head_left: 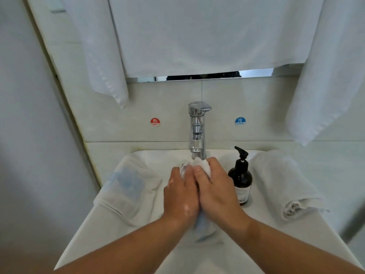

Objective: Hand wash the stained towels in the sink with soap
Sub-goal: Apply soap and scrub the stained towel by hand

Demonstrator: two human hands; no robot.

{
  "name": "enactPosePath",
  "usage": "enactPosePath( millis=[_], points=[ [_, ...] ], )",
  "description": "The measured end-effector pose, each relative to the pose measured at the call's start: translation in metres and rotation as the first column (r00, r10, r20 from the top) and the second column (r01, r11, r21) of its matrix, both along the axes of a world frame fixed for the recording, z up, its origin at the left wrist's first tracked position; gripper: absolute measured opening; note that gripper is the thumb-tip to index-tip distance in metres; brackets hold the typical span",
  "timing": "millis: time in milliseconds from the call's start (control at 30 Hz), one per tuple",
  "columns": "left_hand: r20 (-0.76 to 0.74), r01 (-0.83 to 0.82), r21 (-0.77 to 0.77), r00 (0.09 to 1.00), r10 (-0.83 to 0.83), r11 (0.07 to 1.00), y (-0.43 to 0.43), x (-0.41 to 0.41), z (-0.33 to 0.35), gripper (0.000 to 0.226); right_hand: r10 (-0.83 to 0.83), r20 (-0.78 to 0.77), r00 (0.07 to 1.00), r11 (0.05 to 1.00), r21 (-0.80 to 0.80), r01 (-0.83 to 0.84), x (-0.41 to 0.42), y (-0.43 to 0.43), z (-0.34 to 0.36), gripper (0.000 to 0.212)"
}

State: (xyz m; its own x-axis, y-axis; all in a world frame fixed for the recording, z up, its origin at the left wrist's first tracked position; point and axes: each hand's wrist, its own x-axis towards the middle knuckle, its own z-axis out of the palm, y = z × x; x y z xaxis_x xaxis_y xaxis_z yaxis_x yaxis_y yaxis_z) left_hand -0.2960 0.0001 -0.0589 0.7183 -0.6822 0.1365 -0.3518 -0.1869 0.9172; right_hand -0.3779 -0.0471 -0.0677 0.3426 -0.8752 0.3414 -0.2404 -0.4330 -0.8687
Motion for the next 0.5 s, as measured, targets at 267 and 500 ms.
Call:
enactPosePath(
  millis=[267,500],
  points=[
    [-0.023,0.0,-0.009,1.0,0.0,1.0,-0.007,0.012,-0.006,0.029,0.008,-0.052,0.999,1.0,-0.025,-0.009,0.007,0.002,-0.008,0.013],
    [0.034,0.087,0.001,0.996,-0.087,0.996,-0.016,0.016,-0.006,0.022,-0.003,0.004,1.0,1.0,-0.001,0.003,0.004,-0.004,-0.013,0.023]
  ],
)
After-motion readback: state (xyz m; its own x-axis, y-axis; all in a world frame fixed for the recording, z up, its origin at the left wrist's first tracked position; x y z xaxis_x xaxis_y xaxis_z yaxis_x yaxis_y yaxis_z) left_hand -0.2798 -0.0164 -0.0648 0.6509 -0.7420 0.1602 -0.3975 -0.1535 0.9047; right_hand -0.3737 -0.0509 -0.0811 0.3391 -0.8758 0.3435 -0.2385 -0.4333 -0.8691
